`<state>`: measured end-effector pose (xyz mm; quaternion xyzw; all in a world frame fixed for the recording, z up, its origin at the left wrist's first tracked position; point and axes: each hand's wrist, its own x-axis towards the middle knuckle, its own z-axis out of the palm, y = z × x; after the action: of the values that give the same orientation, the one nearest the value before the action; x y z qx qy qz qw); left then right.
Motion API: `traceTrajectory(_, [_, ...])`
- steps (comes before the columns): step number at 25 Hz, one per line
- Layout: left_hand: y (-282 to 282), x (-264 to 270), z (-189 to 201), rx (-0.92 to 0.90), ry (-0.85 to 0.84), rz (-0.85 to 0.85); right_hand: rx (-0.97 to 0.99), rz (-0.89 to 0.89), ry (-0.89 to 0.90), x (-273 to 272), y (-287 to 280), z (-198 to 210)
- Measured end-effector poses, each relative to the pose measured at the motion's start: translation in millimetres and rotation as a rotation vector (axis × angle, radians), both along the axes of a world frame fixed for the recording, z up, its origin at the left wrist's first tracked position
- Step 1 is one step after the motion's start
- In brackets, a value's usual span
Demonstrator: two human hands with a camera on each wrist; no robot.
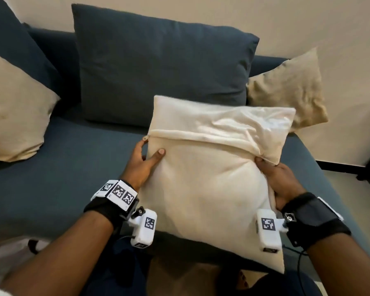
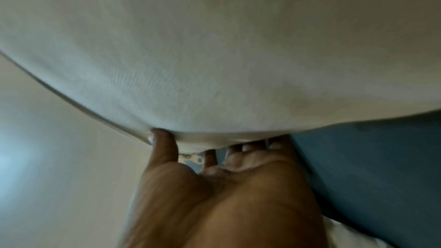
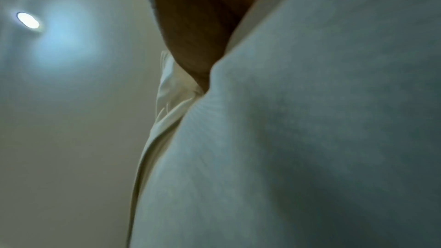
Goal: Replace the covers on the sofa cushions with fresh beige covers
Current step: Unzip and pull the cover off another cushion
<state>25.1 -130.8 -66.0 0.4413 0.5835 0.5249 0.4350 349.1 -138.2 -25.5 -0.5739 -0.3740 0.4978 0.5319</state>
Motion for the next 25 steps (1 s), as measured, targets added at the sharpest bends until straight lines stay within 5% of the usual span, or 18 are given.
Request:
traceTrajectory(3, [6.9, 13.3, -55.5, -0.158, 0.153, -0.095, -0.173, -0.005, -0.472, 16.4, 21.8, -33.8])
traceTrajectory(6, [-8.1, 35.1, -82.8, -0.243, 0.221, -0.19, -0.292, 0.12, -0.618, 14.5, 33.4, -59.4])
traceTrajectory(11, [-3.1, 37.0, -105.1, -0.251, 0.171, -0.052, -0.133, 0.097, -1.266, -28.9, 39.0, -70.1])
traceTrajectory(13, [6.3, 32.6, -109.6, -0.247, 0.105, 0.077, 0.102, 0.139, -1.298, -56.9, 38.4, -67.6])
traceTrajectory(16, [19.0, 28.5, -108.9, -0.189, 0.137, 0.197, 0.308, 0.433, -1.205, -105.1, 39.2, -70.2])
traceTrajectory(19, [29.1, 26.8, -112.3, -0.166, 0.221, 0.228, 0.336, 0.623, -1.199, -149.1, 49.5, -72.5])
traceTrajectory(25, [48.8, 16.4, -128.3, 0.001, 0.294, 0.212, 0.274, 0.664, -1.296, -189.7, 75.4, -72.2])
